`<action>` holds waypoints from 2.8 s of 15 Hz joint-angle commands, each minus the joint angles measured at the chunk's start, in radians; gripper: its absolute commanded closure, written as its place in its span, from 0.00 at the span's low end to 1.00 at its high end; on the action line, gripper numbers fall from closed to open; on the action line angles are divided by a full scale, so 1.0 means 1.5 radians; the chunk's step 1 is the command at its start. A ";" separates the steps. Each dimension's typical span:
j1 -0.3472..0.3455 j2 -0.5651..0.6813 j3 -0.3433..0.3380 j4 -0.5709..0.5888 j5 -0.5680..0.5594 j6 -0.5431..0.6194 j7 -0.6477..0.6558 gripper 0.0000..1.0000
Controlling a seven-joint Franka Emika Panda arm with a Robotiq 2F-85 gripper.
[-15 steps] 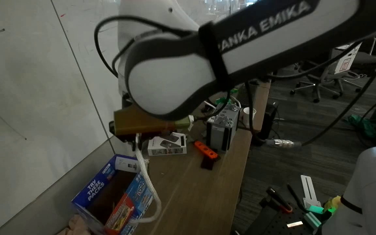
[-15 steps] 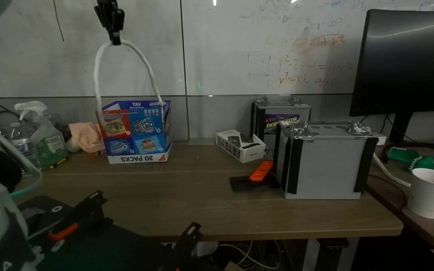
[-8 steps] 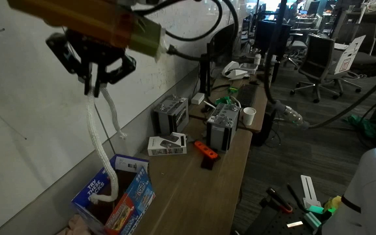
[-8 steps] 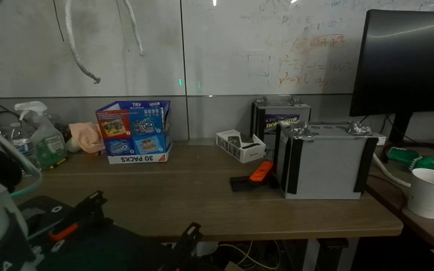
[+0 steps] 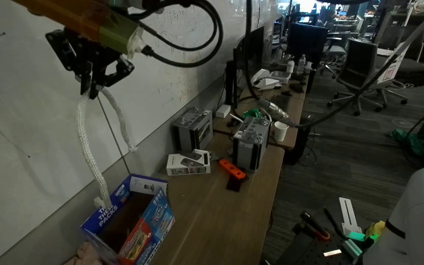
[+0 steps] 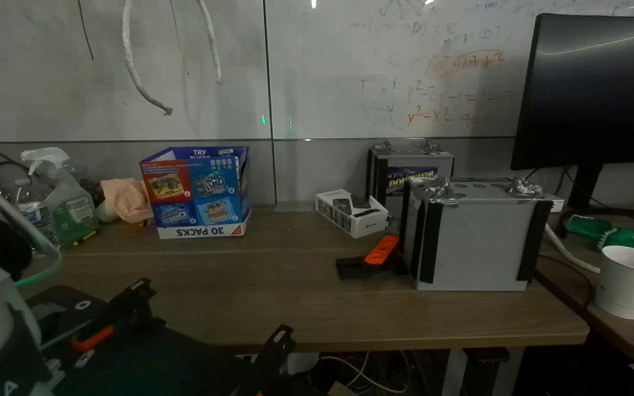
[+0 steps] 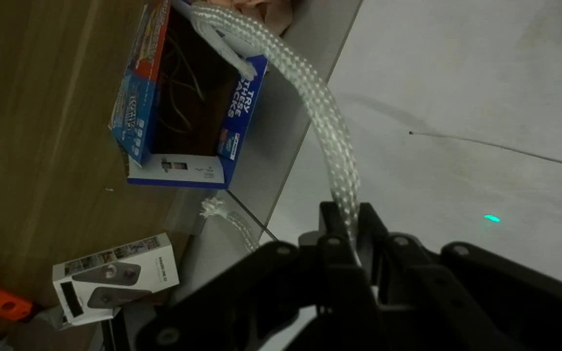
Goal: Pick up the two white ropes and put them in the box
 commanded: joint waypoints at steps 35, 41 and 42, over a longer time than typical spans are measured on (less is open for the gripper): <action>0.023 0.162 -0.027 -0.008 0.067 -0.087 -0.077 0.10; 0.007 -0.015 -0.042 -0.102 0.038 -0.365 -0.237 0.00; 0.004 -0.048 -0.044 -0.120 0.026 -0.403 -0.268 0.00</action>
